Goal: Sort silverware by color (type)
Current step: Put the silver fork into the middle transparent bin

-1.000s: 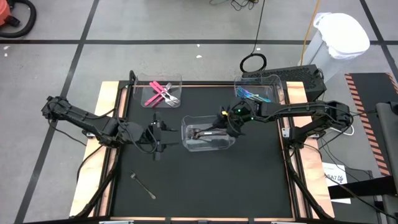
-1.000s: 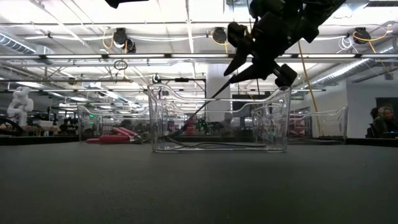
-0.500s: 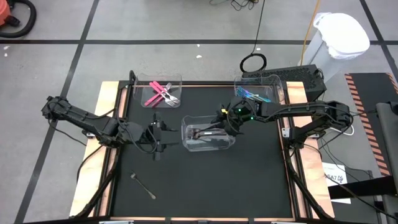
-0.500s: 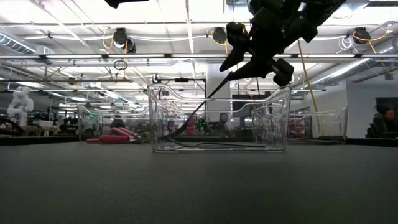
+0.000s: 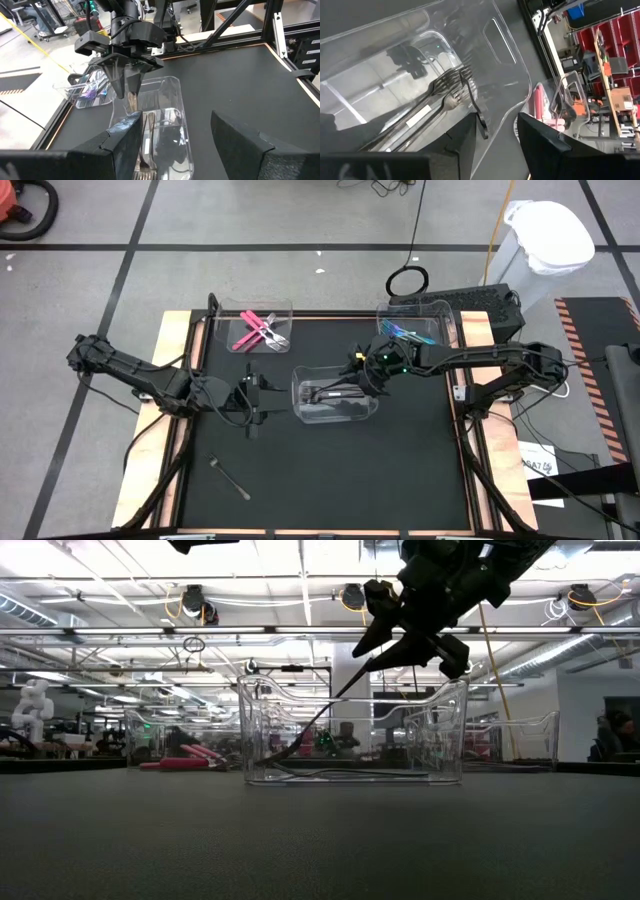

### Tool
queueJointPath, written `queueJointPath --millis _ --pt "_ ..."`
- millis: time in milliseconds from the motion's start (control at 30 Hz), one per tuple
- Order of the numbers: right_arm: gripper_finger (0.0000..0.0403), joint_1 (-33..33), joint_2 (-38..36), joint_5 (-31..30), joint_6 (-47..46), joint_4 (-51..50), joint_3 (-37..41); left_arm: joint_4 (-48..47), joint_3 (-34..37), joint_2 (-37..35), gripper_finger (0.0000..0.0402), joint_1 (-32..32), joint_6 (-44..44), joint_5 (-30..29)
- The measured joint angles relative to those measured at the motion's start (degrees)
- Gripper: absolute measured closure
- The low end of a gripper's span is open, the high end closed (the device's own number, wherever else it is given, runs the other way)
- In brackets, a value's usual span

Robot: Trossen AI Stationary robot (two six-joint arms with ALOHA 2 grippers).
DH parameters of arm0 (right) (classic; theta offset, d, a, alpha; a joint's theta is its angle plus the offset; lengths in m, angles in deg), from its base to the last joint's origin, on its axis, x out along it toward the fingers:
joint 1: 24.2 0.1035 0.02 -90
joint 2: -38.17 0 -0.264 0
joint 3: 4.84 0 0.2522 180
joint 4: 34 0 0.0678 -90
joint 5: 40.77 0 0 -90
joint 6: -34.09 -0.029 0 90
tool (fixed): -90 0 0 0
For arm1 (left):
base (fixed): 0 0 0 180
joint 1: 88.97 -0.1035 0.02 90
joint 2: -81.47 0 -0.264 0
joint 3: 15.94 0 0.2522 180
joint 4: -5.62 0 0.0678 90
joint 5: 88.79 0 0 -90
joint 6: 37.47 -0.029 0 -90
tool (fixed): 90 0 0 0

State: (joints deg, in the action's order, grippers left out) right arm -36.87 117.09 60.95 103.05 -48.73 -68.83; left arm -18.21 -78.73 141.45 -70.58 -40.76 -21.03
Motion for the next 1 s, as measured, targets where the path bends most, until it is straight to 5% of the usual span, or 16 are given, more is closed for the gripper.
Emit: queueJointPath --millis 1000 --pt "0.0263 0.0 -8.9 -4.2 -9.9 -6.9 0.0 -1.0 0.0 0.0 0.0166 0.0 0.0 0.0"
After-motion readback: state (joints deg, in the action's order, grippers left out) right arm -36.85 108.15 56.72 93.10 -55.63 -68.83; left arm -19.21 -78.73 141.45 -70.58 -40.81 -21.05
